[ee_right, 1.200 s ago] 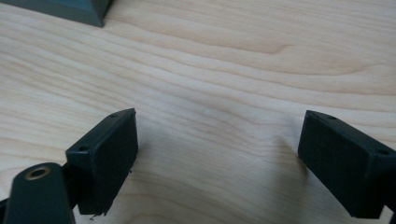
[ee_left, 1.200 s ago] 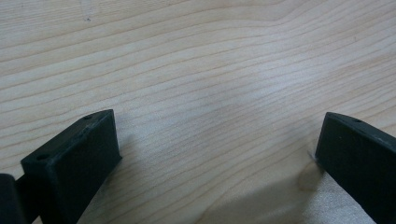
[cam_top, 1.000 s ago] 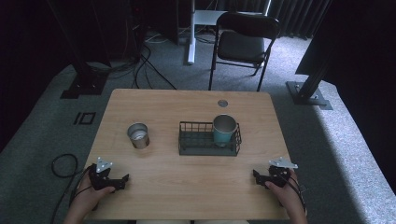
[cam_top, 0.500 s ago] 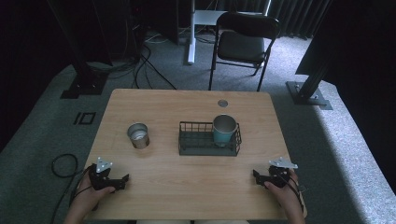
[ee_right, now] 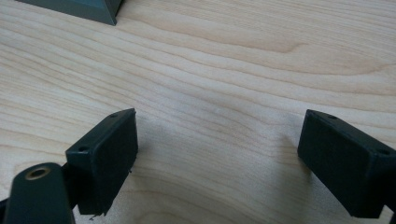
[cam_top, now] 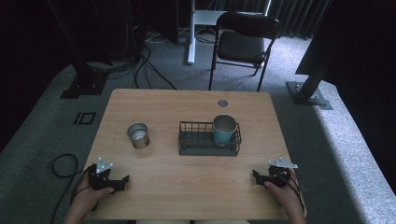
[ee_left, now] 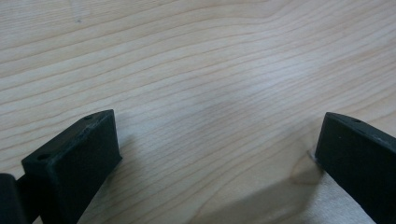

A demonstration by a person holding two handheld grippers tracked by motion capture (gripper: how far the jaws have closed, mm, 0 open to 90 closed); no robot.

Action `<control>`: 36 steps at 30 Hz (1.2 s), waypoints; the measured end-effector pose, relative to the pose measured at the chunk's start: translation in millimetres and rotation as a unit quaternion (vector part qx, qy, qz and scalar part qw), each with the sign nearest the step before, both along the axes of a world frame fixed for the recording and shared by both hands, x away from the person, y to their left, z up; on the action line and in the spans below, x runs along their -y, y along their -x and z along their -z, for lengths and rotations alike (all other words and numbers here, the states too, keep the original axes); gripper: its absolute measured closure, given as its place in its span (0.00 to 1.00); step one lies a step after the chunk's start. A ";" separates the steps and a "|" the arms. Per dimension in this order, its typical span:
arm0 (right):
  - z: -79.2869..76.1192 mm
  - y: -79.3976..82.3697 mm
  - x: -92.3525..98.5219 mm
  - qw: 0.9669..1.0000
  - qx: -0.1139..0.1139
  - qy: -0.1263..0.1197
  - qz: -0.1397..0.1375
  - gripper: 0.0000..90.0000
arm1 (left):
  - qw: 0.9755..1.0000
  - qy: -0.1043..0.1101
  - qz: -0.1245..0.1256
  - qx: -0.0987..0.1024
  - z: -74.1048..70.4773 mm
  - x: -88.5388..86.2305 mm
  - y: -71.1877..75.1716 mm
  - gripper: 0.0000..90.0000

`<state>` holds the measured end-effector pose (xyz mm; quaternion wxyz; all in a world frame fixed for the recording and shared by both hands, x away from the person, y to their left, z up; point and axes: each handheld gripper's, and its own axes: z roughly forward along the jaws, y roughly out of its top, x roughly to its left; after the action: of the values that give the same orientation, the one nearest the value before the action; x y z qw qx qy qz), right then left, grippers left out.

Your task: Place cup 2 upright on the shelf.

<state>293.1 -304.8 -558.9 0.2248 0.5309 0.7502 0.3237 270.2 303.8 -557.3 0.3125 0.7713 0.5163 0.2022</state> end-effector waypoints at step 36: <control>-0.1 0.1 -0.1 1.000 -0.001 -0.001 0.001 0.13 | 0.993 0.064 0.022 0.098 -34.8 24.6 -55.1 0.00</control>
<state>293.0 -304.7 -558.8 0.2241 0.5320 0.7497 0.3235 325.3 279.2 -522.5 0.4146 0.7372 0.4781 0.2366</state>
